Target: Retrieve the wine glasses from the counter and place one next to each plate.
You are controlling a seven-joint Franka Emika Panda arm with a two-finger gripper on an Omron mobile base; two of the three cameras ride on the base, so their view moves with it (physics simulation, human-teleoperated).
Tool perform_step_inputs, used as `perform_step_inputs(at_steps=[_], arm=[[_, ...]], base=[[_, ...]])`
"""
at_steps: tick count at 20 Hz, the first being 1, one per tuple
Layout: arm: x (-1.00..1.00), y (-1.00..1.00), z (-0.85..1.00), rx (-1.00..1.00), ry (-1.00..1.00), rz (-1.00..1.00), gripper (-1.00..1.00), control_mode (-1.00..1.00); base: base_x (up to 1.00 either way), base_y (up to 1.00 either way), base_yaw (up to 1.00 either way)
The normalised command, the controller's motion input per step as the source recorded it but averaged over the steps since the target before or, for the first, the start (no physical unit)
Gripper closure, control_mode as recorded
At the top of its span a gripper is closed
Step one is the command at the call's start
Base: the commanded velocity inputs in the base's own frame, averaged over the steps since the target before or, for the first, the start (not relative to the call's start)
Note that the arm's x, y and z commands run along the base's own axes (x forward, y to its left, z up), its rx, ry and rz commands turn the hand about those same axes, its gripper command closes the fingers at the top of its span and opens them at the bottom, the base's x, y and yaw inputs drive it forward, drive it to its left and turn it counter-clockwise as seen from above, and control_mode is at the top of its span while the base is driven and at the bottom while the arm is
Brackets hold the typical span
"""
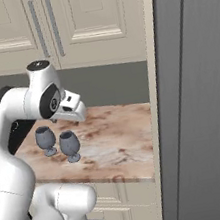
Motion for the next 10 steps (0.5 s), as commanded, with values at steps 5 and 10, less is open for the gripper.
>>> perform_step_inputs(at_steps=[5, 10], arm=[[-0.02, 0.07, 0.00, 0.09, -0.02, -0.35, -1.00, -1.00], [0.00, 0.15, 0.00, 0.20, -0.06, -0.33, -1.00, -1.00]], base=[[0.00, 0.00, 0.00], [0.00, 0.00, 0.00]])
